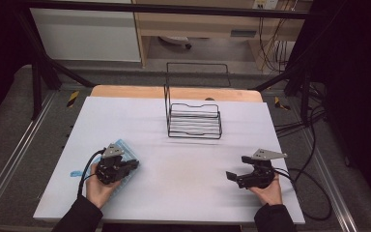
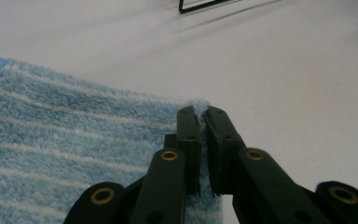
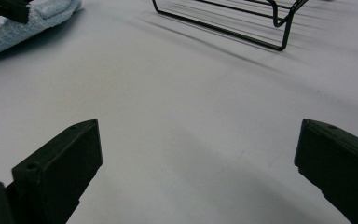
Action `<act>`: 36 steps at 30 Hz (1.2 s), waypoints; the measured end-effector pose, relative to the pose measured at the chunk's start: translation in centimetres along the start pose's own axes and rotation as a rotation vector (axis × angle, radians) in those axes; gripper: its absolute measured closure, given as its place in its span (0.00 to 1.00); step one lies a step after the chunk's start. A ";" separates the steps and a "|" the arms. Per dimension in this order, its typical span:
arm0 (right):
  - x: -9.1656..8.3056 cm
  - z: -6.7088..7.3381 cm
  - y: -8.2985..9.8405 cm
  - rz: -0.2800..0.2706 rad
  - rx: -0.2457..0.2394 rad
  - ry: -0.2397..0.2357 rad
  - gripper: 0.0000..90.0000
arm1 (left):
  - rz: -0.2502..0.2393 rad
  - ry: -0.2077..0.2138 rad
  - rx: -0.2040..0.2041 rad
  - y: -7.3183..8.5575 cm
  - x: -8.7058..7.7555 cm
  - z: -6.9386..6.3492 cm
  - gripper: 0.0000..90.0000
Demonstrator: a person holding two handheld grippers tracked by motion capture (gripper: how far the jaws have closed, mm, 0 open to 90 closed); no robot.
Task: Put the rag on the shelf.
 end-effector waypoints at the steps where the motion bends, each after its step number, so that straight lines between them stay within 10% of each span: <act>1: 0.0 0.0 0.0 0.000 -0.001 0.000 0.01 | 0.003 -0.002 0.002 0.0 0.0 -0.1 0.94; 20: 0.1 0.0 0.1 0.003 -0.006 0.006 0.01 | -0.010 0.034 0.010 -2.3 2.0 -3.3 0.94; 36: 0.1 0.0 0.0 0.003 -0.006 0.006 0.02 | 0.024 0.094 0.047 -4.7 7.2 -8.2 0.94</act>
Point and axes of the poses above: each handheld gripper's, and its own axes: x roughly forward along the jaws, y roughly out of its underside, z roughly to its left, the point moved 8 cm from there along x, roughly forward along the jaws, and after that the axes turned 9 degrees about y, right-handed, at the moved point
